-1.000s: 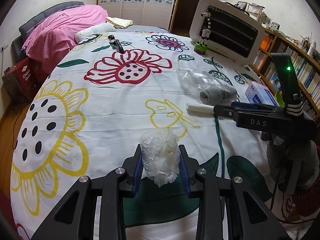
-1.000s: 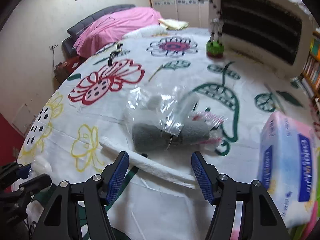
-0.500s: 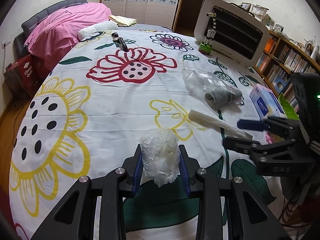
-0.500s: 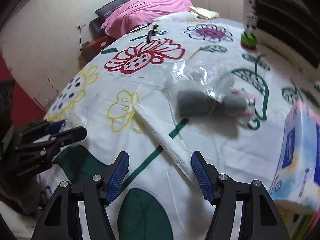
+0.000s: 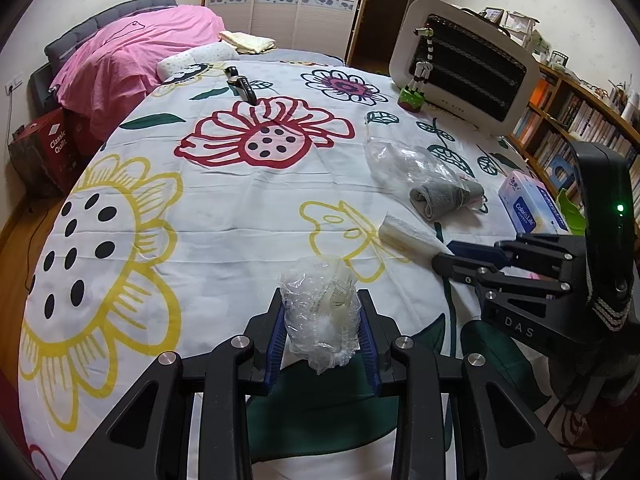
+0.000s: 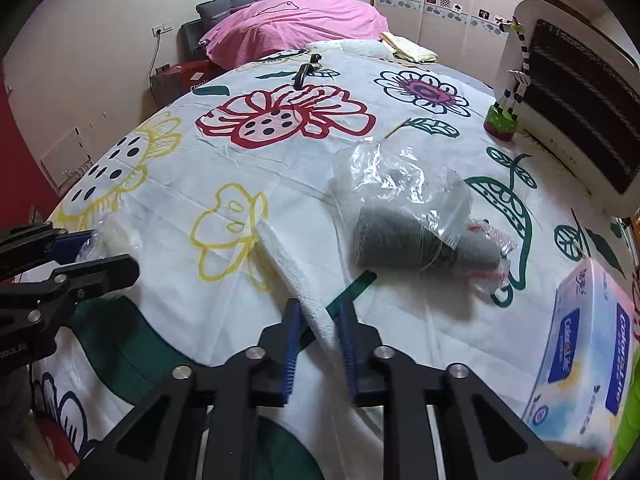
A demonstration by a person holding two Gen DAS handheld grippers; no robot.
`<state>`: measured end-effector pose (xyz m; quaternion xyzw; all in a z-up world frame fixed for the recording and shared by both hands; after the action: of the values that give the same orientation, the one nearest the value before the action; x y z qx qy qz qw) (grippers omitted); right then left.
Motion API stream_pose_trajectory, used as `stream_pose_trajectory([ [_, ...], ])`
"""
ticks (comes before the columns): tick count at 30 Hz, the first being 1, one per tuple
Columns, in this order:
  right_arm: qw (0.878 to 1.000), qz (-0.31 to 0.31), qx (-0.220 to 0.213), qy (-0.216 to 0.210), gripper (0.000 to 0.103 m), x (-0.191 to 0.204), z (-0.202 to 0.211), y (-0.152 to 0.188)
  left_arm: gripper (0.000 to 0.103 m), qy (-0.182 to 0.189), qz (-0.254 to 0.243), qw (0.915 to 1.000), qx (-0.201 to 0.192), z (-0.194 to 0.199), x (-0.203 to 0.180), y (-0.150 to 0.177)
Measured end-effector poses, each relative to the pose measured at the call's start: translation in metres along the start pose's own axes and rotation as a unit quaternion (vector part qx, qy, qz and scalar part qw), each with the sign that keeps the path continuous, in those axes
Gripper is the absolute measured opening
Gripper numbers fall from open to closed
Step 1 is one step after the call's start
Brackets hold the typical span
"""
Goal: Organize soft objects
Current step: 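Grasp the white paper strip with the right gripper while the left holds the cotton ball, then release the paper strip into the green tray with the right gripper while the left carries the cotton ball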
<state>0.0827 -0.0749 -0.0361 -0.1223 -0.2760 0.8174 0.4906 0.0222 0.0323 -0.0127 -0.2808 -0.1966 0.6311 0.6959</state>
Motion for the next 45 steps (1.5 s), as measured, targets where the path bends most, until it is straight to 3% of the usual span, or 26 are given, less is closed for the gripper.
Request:
stream_pose_trajectory([
  [9, 0.992, -0.101, -0.022, -0.066, 0.01, -0.012, 0.028, 0.007, 0.034, 0.0, -0.007, 1.0, -0.004, 0.003, -0.008, -0.004],
  [21, 0.981, -0.161, -0.073, -0.079, 0.01, -0.027, 0.069, 0.017, 0.034, 0.005, -0.03, 0.9995, -0.012, 0.01, -0.03, -0.014],
  [36, 0.964, -0.232, -0.124, -0.035, 0.01, -0.082, 0.116, 0.049, 0.034, 0.025, -0.07, 0.9971, -0.019, 0.017, -0.076, -0.024],
  [45, 0.942, -0.289, -0.167, 0.017, 0.01, -0.139, 0.152, 0.07, 0.034, 0.034, -0.098, 0.9942, -0.026, 0.022, -0.106, -0.031],
])
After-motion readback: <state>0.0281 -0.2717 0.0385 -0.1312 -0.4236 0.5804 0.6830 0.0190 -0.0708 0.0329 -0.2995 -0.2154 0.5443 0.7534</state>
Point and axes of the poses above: each gripper's, at about its wrist camera, not at the fingertips, and z roughly against the way its jaws point, x to its left, y to its underside, the point moved 6 cm from there along -z, roughly the way its jaws point, and after that the axes turned 8 degrees about -z, right-handed, at the moved point
